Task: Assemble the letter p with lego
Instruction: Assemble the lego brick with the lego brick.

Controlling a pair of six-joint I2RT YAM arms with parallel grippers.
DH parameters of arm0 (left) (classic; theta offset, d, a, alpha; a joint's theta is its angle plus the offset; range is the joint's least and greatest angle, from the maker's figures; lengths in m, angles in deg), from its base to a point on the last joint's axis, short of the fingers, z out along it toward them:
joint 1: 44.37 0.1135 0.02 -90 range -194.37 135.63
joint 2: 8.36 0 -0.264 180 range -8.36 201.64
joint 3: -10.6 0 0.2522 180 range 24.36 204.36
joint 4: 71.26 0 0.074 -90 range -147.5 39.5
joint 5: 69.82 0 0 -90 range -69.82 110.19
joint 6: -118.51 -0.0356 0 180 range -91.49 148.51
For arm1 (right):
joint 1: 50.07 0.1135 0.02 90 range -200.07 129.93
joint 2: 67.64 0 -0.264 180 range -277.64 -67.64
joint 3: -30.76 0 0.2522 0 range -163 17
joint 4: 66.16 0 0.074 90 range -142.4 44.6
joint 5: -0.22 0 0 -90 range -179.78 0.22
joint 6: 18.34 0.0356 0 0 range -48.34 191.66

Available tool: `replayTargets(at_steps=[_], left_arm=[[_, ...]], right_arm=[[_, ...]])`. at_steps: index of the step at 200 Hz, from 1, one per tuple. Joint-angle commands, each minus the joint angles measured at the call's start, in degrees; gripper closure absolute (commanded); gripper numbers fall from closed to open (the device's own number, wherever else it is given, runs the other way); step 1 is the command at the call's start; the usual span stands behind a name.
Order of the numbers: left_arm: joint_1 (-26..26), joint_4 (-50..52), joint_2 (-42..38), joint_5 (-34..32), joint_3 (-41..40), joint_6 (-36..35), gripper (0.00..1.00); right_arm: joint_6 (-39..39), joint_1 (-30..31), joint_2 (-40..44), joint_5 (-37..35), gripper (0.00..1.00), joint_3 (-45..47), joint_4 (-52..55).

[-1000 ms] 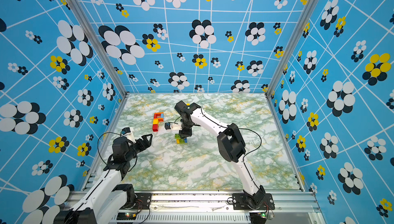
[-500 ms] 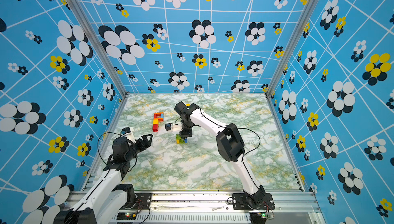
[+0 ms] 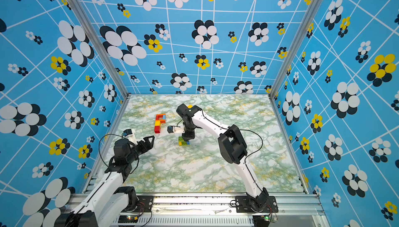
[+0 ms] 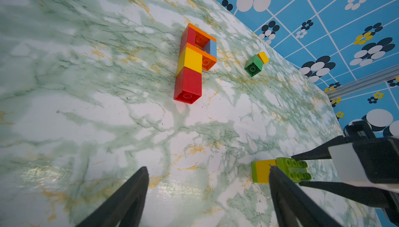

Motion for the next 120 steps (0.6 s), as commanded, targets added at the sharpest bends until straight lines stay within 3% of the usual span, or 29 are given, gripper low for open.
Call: replayTargets(at_steps=[1,120], left_arm=[[0.6,-1.3,0.3,-0.2,-0.7,-1.0,0.12],[0.5,-1.0,-0.2,-0.6,-0.7,-1.1,0.11]], right_arm=[[-0.9,0.4,-1.6,-0.8,0.81,1.1,1.6],[-1.2,0.6,-4.5,-2.1,0.82,2.9,1.6]])
